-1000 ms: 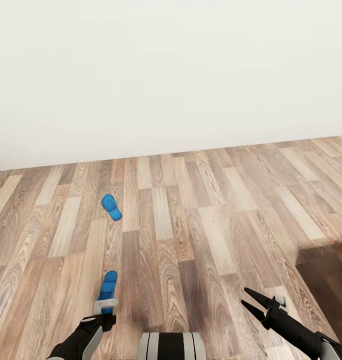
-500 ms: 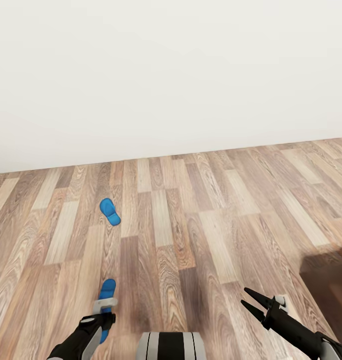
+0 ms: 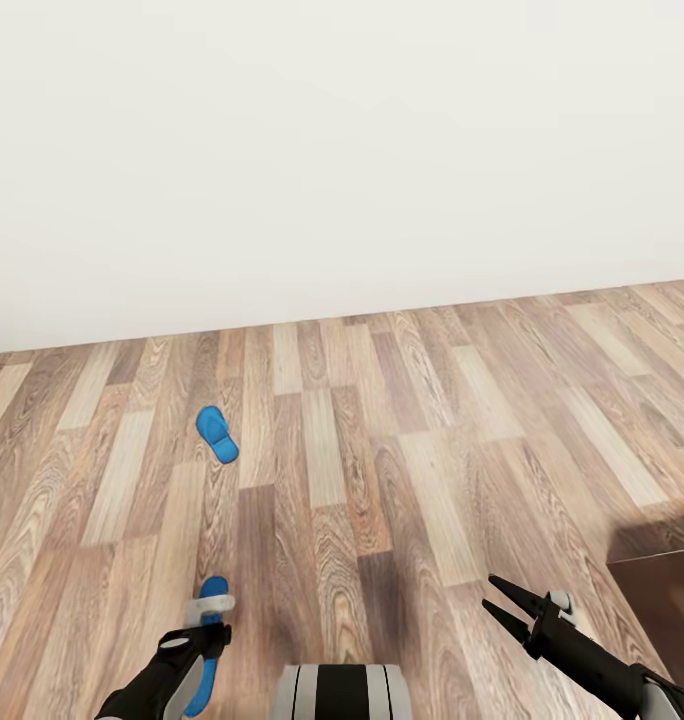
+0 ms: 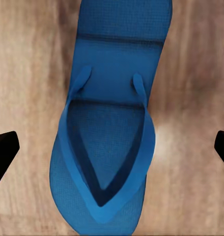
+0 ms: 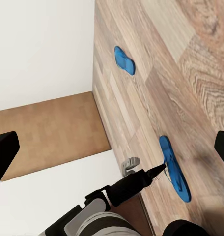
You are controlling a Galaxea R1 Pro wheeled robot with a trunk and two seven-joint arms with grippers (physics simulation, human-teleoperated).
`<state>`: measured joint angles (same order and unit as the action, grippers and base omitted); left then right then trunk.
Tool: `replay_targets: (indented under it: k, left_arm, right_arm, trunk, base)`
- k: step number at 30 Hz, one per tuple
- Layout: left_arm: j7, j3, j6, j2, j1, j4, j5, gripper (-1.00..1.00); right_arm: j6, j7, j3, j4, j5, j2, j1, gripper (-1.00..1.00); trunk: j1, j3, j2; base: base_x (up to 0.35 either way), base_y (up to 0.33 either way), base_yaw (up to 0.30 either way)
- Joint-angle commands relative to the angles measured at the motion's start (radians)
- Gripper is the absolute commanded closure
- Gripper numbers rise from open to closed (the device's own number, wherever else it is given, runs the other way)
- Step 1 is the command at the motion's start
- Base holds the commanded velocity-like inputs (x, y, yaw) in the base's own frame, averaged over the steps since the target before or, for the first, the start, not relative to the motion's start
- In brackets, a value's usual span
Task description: In the bedroom, move the book from the bed onto either nightstand, and place the two sandals side by side next to the bed.
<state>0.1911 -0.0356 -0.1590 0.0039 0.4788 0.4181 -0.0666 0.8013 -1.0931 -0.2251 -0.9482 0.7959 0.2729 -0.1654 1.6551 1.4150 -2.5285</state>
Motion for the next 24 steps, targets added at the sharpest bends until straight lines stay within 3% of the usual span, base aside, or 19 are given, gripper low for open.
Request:
replay_targets:
  k: [1, 12, 24]
  left_arm:
    - [0.003, 0.0, -0.005, 0.0, 0.0, 0.002, -0.007, -1.0]
    - [0.005, 0.0, -0.005, -0.001, 0.0, 0.002, -0.007, -1.0]
    - [0.005, -0.002, -0.005, -0.001, 0.0, 0.002, -0.007, -1.0]
  right_arm:
    - [0.006, -0.001, 0.0, 0.0, 0.003, 0.0, 0.0, -1.0]
    - [0.006, -0.001, 0.001, 0.0, 0.003, 0.0, 0.0, -1.0]
    - [0.006, -0.001, 0.001, 0.0, 0.003, 0.0, 0.0, -1.0]
  trunk:
    - [0.0, 0.001, 0.0]
    - [0.0, 0.001, 0.0]
    - [0.006, 0.047, -0.003]
  base:
    - [0.149, 0.0, 0.0]
    - [0.027, 0.0, 0.0]
    - [0.0, 0.0, 0.0]
